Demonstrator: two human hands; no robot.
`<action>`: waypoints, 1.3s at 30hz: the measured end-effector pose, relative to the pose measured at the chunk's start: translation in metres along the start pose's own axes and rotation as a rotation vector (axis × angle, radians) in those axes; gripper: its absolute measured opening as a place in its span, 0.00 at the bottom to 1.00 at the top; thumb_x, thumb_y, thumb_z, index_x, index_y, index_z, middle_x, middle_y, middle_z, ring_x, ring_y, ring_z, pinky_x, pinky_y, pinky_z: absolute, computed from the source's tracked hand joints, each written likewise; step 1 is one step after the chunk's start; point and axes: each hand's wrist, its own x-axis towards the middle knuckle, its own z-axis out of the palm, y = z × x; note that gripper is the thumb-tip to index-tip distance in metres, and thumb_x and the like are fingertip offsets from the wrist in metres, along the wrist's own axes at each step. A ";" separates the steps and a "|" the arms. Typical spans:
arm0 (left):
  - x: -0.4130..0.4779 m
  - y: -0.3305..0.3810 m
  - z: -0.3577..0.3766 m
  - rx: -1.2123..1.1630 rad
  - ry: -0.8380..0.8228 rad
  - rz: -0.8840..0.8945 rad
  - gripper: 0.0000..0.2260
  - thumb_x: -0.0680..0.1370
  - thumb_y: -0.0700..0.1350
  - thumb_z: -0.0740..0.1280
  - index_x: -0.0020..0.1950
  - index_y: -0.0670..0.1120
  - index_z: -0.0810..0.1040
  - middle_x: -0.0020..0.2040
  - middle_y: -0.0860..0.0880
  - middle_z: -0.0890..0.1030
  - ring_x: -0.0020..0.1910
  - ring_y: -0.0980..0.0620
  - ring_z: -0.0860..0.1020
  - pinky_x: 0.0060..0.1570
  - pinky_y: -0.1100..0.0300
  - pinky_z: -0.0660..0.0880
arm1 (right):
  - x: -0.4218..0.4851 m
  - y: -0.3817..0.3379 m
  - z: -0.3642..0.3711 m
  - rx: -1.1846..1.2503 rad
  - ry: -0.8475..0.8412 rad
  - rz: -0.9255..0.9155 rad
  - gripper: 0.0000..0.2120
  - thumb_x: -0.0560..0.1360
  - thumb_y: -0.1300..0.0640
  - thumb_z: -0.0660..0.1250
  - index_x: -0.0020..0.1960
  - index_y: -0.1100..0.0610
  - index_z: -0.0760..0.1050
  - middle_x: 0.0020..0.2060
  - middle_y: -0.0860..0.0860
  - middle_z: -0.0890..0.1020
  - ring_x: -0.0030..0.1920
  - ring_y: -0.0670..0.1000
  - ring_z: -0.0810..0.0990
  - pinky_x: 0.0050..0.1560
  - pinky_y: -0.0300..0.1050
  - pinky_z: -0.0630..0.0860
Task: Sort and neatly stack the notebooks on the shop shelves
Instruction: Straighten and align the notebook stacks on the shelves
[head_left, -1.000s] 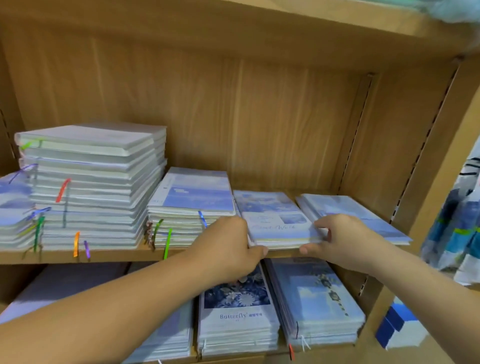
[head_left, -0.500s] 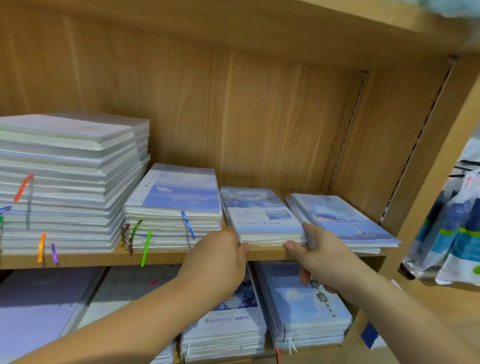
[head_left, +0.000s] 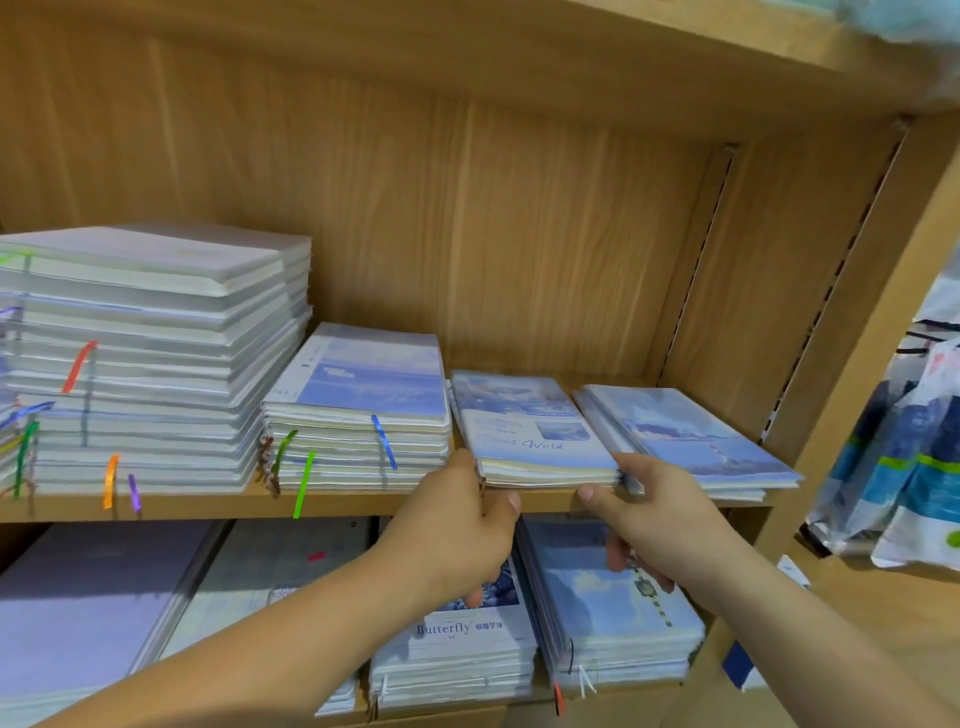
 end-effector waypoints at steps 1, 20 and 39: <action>-0.001 0.000 0.000 -0.022 0.001 0.000 0.05 0.84 0.52 0.62 0.52 0.54 0.67 0.33 0.45 0.83 0.21 0.50 0.78 0.26 0.58 0.75 | 0.001 -0.002 0.000 -0.018 -0.008 0.004 0.36 0.79 0.44 0.70 0.81 0.51 0.57 0.28 0.56 0.83 0.20 0.51 0.68 0.23 0.43 0.67; -0.002 -0.002 -0.013 0.672 0.211 0.153 0.15 0.85 0.59 0.58 0.47 0.49 0.69 0.43 0.47 0.79 0.45 0.44 0.80 0.39 0.53 0.73 | 0.009 -0.005 -0.016 -0.549 0.101 -0.145 0.28 0.71 0.33 0.72 0.41 0.58 0.71 0.19 0.49 0.75 0.22 0.47 0.79 0.27 0.44 0.71; 0.010 0.009 -0.017 0.785 0.198 0.156 0.18 0.85 0.59 0.54 0.44 0.48 0.70 0.36 0.50 0.69 0.40 0.44 0.78 0.36 0.55 0.69 | 0.017 -0.020 -0.030 -0.286 -0.011 -0.022 0.25 0.71 0.39 0.76 0.51 0.59 0.76 0.22 0.53 0.79 0.19 0.52 0.70 0.21 0.40 0.67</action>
